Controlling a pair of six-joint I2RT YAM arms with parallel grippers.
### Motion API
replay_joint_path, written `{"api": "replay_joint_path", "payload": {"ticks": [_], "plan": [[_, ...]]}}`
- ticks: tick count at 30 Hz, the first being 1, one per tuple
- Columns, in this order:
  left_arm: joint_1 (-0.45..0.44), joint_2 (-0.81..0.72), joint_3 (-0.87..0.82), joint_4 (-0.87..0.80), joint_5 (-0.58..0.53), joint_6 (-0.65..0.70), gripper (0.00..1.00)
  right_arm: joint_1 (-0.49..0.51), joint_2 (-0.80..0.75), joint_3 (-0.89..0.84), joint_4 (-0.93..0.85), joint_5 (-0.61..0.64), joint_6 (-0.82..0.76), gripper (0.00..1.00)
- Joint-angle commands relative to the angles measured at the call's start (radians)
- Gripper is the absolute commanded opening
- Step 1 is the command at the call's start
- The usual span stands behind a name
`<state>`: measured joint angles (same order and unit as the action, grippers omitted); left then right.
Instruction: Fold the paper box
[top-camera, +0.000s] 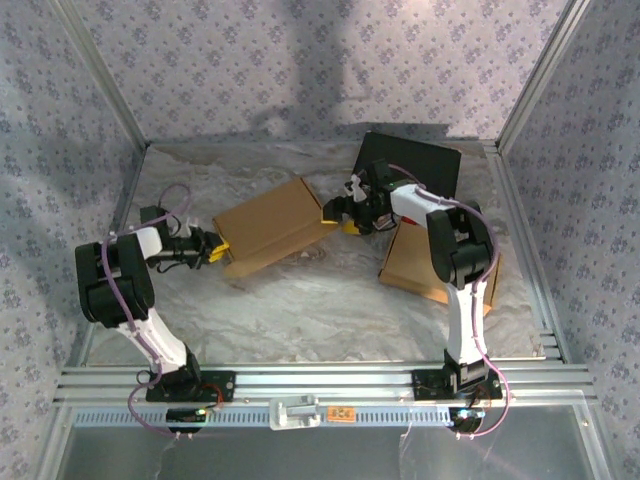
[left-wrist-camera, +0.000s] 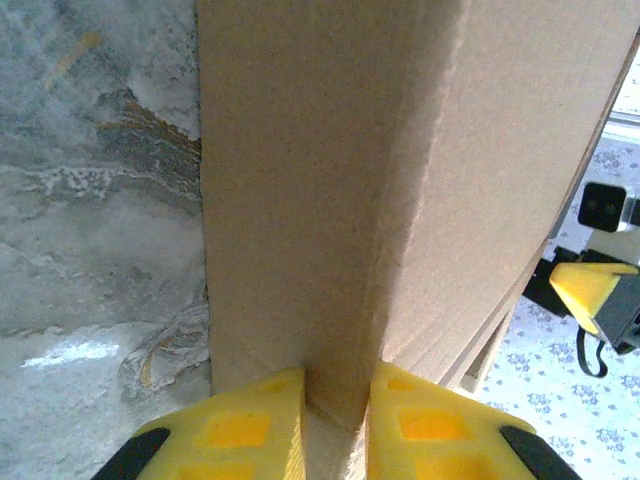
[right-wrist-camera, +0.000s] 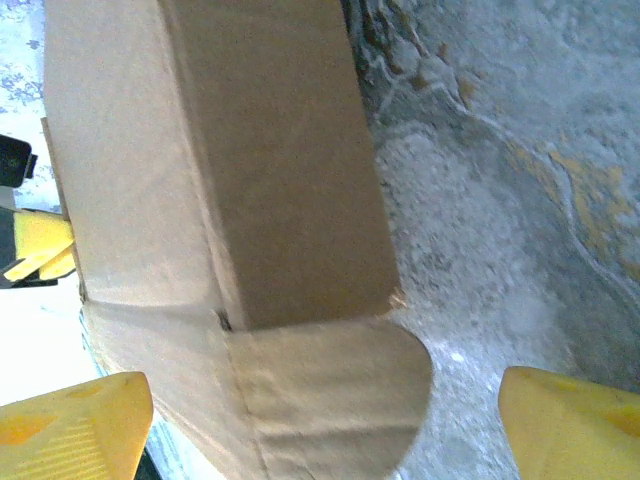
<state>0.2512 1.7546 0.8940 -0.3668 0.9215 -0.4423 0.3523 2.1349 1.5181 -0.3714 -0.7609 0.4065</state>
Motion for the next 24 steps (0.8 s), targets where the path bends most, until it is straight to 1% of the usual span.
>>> {"api": "replay_joint_path", "payload": {"ticks": [1, 3, 5, 8, 9, 12, 13, 14, 19, 21, 24], "plan": [[0.023, 0.054, -0.029, -0.104, -0.128, 0.048, 0.19, 0.008, 0.026, 0.049, 0.065, -0.031, 0.041, 0.91], [0.027, 0.055, -0.03, -0.114, -0.137, 0.055, 0.18, 0.004, 0.026, 0.067, 0.088, -0.03, 0.064, 0.91], [0.033, 0.057, -0.028, -0.124, -0.145, 0.062, 0.18, 0.003, 0.035, 0.098, 0.068, -0.034, 0.062, 0.92], [0.044, 0.059, -0.032, -0.125, -0.151, 0.067, 0.18, 0.0, 0.064, 0.167, -0.035, 0.0, 0.005, 0.92], [0.046, 0.059, -0.029, -0.127, -0.151, 0.069, 0.18, -0.004, 0.07, 0.17, -0.026, -0.006, 0.007, 0.93], [0.049, 0.062, -0.021, -0.138, -0.151, 0.078, 0.18, -0.011, 0.113, 0.213, -0.012, -0.057, 0.033, 0.95], [0.051, 0.061, -0.018, -0.143, -0.152, 0.081, 0.18, -0.008, 0.142, 0.253, -0.036, -0.081, 0.031, 0.99], [0.052, 0.063, -0.015, -0.146, -0.151, 0.083, 0.18, -0.003, 0.169, 0.293, -0.059, -0.103, 0.025, 0.99], [0.057, 0.075, -0.004, -0.153, -0.152, 0.091, 0.18, 0.027, 0.239, 0.41, -0.087, -0.173, 0.025, 0.99], [0.058, 0.075, -0.005, -0.151, -0.153, 0.091, 0.18, 0.038, 0.257, 0.433, -0.089, -0.193, 0.035, 0.99], [0.059, 0.075, -0.004, -0.152, -0.154, 0.094, 0.18, 0.055, 0.276, 0.441, -0.043, -0.222, 0.083, 0.97]]}}
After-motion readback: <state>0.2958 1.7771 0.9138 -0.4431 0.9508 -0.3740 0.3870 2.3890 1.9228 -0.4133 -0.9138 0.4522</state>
